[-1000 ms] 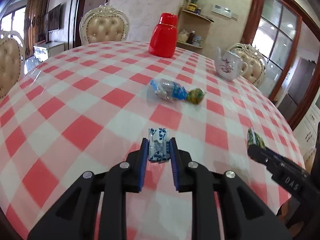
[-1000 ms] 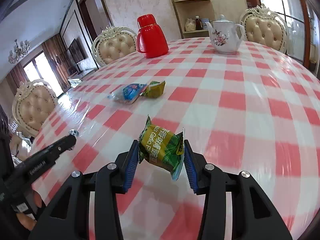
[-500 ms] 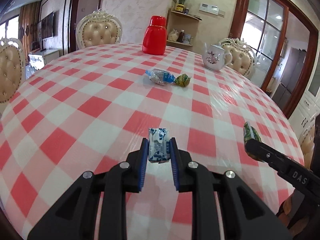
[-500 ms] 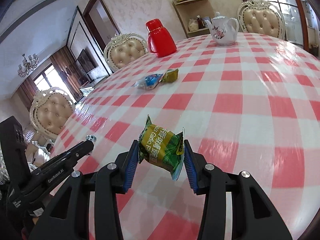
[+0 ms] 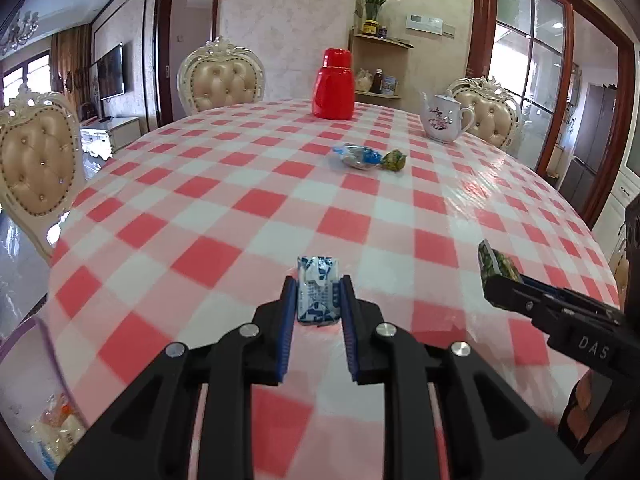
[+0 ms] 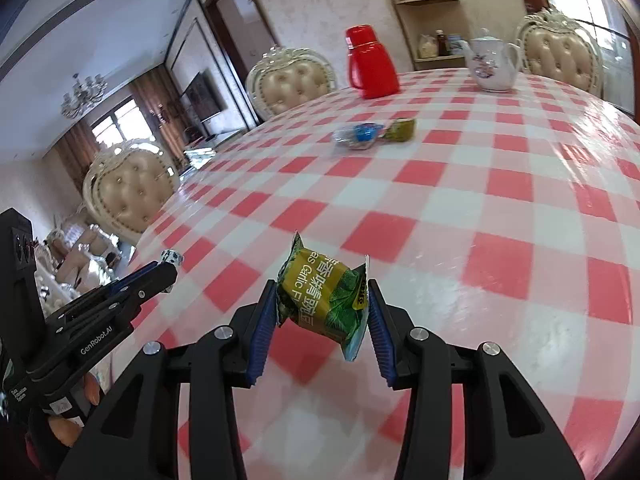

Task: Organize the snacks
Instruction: 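Carry the candy and green packet off the table over the bin, then open both grippers to drop the candy and green packet into the bin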

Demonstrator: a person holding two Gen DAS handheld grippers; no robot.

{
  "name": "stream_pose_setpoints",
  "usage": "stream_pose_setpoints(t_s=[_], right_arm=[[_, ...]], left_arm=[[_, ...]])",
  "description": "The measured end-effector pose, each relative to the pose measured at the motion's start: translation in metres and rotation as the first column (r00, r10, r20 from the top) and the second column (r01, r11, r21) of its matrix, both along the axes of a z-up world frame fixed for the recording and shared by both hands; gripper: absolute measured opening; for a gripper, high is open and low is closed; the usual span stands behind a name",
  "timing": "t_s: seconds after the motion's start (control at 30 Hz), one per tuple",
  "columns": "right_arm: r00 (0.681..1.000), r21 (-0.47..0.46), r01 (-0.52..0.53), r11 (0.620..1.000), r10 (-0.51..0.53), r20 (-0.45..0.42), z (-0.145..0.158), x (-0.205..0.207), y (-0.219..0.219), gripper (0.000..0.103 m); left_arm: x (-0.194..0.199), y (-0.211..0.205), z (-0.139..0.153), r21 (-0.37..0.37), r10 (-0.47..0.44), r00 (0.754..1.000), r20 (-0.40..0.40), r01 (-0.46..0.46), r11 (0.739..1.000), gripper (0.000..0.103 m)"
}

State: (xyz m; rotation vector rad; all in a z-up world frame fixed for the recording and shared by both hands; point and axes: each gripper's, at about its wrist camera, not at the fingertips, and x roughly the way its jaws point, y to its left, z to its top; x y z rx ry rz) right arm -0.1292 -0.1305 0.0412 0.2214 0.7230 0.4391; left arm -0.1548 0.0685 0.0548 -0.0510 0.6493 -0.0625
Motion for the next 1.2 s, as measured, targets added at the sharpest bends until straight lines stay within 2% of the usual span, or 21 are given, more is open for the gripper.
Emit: stream_pose_setpoints(t_s=[0.3,0.5,0.87,0.97,1.2], right_arm=[[0.992,-0.039,-0.127,0.991,0.128,0.013,0.007,-0.026,0.050,0.043],[0.970,-0.074,-0.237,0.969,0.240,0.029,0.013,-0.047,0.094,0.043],[0.904,-0.166,-0.414,0.895,0.426,0.045,0.018,-0.085,0.172,0.043],[0.876,-0.193,-0.462,0.865,0.479,0.049,0.019,-0.098,0.192,0.043],[0.805,-0.244,-0.563,0.790,0.591,0.057,0.018,-0.125,0.233,0.043]], left_arm=[[-0.036,0.049,0.008,0.008,0.070,0.997,0.019,-0.070,0.998,0.022],[-0.058,0.082,0.009,0.014,0.103,0.994,0.021,-0.104,0.995,0.022],[-0.077,0.137,0.015,0.027,0.169,0.986,0.006,-0.169,0.985,0.022],[-0.080,0.148,0.015,0.069,0.162,0.987,-0.020,-0.160,0.985,0.022],[-0.096,0.184,0.021,0.089,0.179,0.983,-0.042,-0.175,0.981,0.022]])
